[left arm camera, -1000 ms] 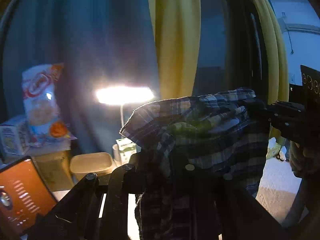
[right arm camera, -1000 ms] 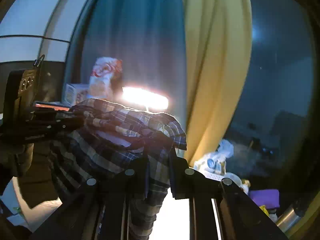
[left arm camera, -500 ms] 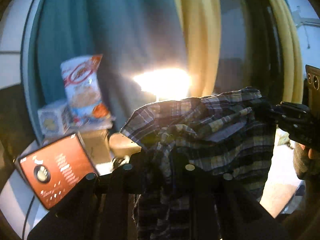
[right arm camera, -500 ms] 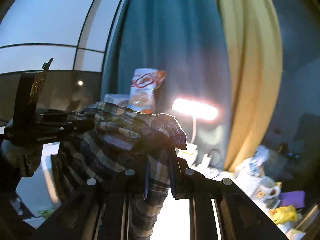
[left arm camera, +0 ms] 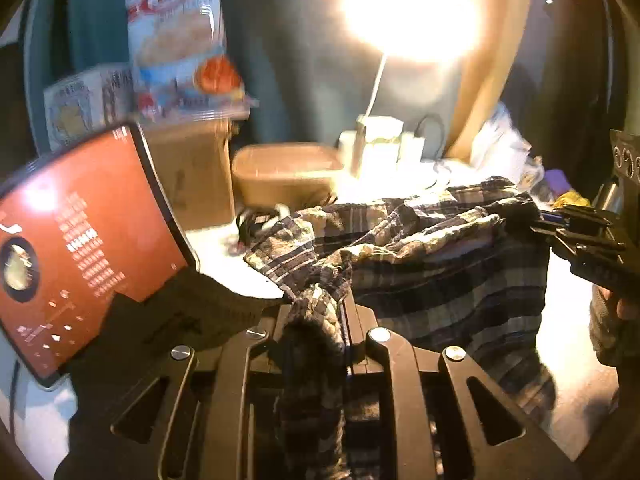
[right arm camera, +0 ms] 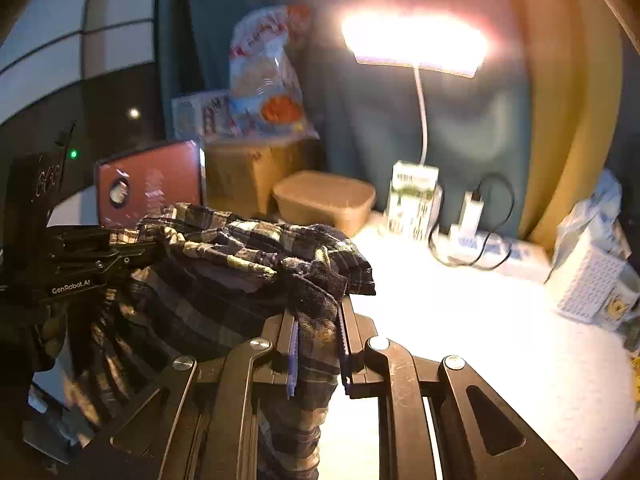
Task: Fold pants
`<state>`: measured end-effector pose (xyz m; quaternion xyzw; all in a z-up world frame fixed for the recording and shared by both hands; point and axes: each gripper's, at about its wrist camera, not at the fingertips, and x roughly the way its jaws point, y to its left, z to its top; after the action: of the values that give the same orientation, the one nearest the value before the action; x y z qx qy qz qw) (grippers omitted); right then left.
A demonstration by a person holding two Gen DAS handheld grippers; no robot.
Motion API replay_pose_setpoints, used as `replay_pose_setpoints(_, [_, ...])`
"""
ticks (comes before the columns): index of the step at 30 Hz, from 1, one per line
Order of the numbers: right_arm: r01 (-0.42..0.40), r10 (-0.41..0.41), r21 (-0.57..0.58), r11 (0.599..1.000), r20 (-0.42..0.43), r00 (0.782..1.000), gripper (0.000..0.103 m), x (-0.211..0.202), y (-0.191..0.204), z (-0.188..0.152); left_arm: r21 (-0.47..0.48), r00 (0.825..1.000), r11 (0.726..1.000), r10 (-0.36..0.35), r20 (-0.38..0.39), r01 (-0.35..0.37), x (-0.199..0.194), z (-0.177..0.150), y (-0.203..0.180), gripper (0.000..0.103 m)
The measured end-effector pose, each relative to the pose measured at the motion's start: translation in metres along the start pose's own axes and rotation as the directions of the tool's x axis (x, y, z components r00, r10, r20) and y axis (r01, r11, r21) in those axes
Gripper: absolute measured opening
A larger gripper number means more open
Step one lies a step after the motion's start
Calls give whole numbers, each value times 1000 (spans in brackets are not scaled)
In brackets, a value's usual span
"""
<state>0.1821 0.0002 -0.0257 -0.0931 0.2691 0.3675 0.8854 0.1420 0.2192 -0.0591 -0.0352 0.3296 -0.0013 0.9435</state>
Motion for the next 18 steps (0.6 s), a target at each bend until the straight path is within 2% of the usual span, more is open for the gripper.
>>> replay_pose_setpoints(6, [3,-1,17,1000,-102,995,16,54,-12,-6,-66,997,998,-21,-79,16,33,-9,15,17])
replay_pose_setpoints(11, [4,2,32,999,-165,986,16,84,-22,-12,-107,994,994,-15,-108,4,48,-13,24,27])
replay_pose_setpoints(12, [6,0,33,999,-175,985,16,89,-23,-14,-115,994,993,-9,-110,-4,49,-12,27,34])
replay_pose_setpoints(13, [12,-5,35,999,-181,983,16,93,-24,-15,-124,994,992,4,-112,-18,49,-12,29,45])
replay_pose_setpoints(15, [12,-3,48,999,-194,981,17,98,-28,-18,-149,993,987,38,-113,-55,48,-12,35,58])
replay_pose_setpoints(17, [23,-10,58,998,-203,979,27,100,-31,-19,-161,993,985,50,-111,-67,46,-12,38,60])
replay_pose_setpoints(18, [28,-15,61,998,-206,978,28,102,-32,-18,-159,992,984,59,-114,-76,44,-12,38,61])
